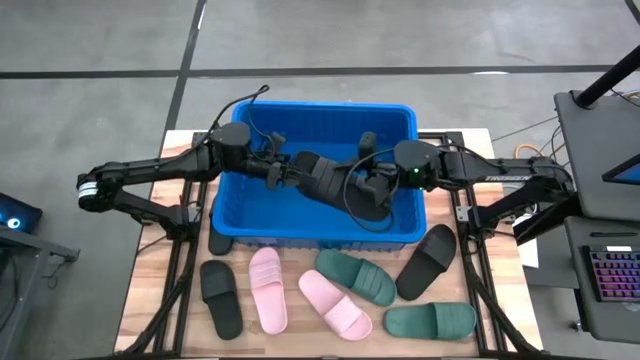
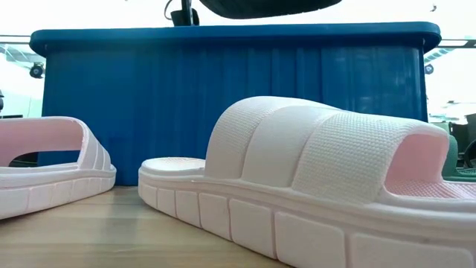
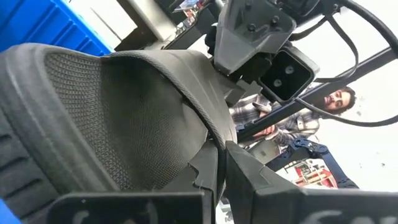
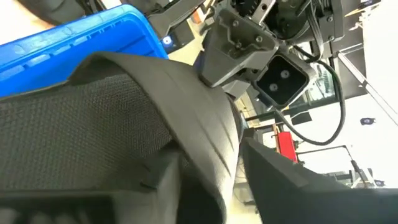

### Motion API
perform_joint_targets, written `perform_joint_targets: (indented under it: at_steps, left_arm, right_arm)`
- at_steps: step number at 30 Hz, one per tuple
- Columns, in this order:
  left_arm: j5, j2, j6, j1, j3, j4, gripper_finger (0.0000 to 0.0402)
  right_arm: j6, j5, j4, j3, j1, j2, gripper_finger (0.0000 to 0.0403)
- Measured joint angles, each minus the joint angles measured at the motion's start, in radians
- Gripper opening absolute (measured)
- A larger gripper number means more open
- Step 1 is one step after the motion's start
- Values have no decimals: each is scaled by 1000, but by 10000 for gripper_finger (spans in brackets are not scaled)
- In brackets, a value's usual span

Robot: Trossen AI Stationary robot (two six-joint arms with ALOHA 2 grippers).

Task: Pick and place slides into bin
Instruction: Put the black slide into the blue bin

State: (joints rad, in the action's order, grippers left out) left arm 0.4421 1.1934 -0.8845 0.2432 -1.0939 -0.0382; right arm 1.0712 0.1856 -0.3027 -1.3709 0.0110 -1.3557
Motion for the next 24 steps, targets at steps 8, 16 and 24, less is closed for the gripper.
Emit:
perform_joint_targets:
  at_steps: [8,16,24]
  left_arm:
    - [2,-1,17,0,2,-7,0]
    - [-5,-1,46,0,3,-11,10]
    - [-16,-1,145,0,-3,-7,112]
  right_arm:
    - [-44,0,-8,-13,0,-1,19]
    - [-99,20,-9,-14,0,0,13]
    - [-158,68,-42,-14,1,5,12]
